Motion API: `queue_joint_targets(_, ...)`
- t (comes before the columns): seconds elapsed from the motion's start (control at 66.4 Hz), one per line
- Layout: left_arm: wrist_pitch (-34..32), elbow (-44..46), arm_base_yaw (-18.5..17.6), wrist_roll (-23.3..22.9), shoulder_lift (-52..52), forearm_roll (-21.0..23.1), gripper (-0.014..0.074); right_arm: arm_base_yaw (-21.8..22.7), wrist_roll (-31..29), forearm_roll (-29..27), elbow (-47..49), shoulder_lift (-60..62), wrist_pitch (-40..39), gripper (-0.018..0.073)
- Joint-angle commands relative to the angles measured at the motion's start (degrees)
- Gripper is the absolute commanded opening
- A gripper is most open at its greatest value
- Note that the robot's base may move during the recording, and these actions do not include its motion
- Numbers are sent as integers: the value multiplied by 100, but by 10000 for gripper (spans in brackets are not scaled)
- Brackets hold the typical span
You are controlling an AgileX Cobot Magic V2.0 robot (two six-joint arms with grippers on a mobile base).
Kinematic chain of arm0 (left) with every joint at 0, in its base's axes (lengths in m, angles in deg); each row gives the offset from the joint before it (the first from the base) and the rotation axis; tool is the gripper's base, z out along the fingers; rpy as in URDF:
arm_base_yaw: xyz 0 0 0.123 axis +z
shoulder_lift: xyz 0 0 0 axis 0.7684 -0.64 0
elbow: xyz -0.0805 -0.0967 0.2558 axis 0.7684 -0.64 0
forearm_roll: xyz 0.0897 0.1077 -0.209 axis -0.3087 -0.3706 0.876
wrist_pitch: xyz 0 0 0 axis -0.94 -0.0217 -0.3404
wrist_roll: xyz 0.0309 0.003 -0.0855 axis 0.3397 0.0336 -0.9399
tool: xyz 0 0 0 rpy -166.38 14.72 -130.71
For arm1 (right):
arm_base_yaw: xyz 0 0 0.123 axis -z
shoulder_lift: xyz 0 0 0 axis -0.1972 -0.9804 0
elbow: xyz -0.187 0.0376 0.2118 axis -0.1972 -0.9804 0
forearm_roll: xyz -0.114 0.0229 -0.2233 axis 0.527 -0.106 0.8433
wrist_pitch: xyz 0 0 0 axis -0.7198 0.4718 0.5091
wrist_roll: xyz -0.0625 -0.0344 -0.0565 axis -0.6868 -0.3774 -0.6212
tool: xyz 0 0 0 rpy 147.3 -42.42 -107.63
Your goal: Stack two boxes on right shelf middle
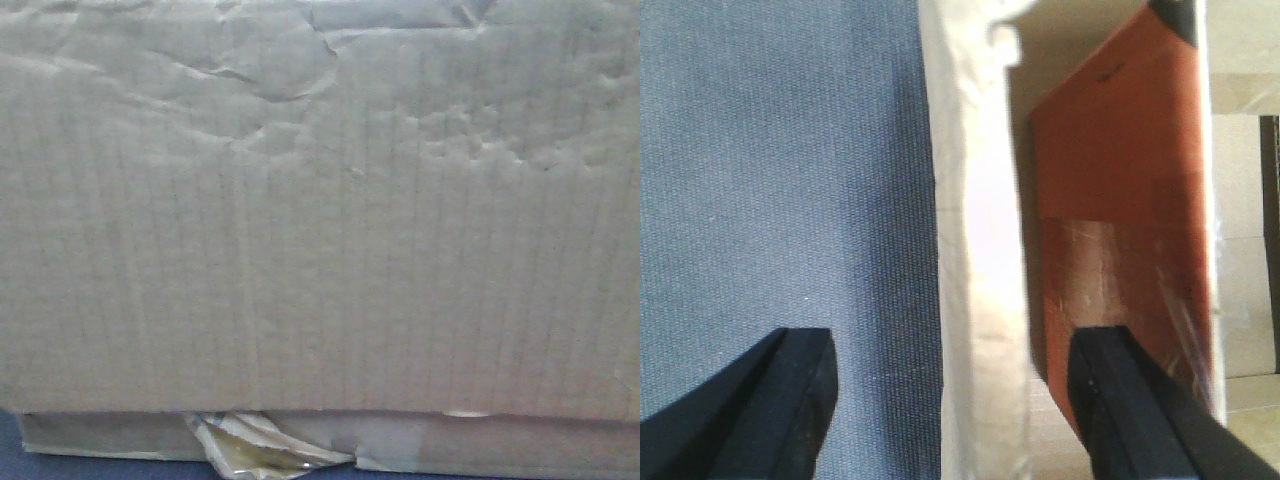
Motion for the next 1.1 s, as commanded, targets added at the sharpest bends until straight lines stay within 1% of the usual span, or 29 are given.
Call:
queue_joint_targets(0.0, -19, 0, -5, 5, 68, -10, 391, 14, 283, -4, 510, -657, 259, -158)
queue_joint_targets(0.105, -19, 0, -5, 5, 68, -10, 391, -10, 297, -4, 1228, -1371, 432, -158)
queue_joint_targets(0.226, -19, 0, -5, 5, 68, -10, 391, -209, 351, 6, 2053, -1990, 656, -158)
queue_joint_targets(0.301, -19, 0, -5, 5, 68, -10, 391, -462, 480, 132, 2586, -2313, 834, -158)
queue_joint_targets(0.377, -19, 0, -5, 5, 68, -10, 391, -806, 699, 472, 3104, -2585, 979, -158)
queue_joint_targets(0.482, -19, 0, -5, 5, 68, -10, 391, -1301, 953, 815, 3592, -2920, 1131, -158)
queue_joint_targets(0.618, -19, 0, -5, 5, 68, -10, 391, -1660, 1047, 787, 4021, -3334, 1215, -158)
queue_joint_targets(0.723, -19, 0, -5, 5, 68, -10, 391, -1902, 1037, 787, 4124, -3565, 1215, -146)
queue_joint_targets(0.754, -19, 0, -5, 5, 68, -24, 391, -1940, 1037, 787, 4124, -3623, 1215, -123)
queue_joint_targets(0.814, -19, 0, -5, 5, 68, -27, 391, -1972, 1027, 787, 4124, -3770, 1215, -17)
queue_joint_targets(0.874, -19, 0, -5, 5, 68, -27, 391, -1976, 1027, 728, 4124, -3859, 1215, 108)
queue_joint_targets(0.919, -19, 0, -5, 5, 68, -52, 391, -1976, 1027, 630, 4124, -3903, 1215, 230)
queue_joint_targets(0.949, -19, 0, -5, 5, 68, -66, 391, -1976, 1027, 574, 4124, -3930, 1215, 279)
queue_joint_targets(1.01, -19, 0, -5, 5, 68, -66, 391, -1976, 1027, 549, 4113, -3957, 1215, 341)
queue_joint_targets(1.085, -19, 0, -5, 5, 68, -79, 391, -1976, 1027, 549, 3997, -3996, 1215, 351)
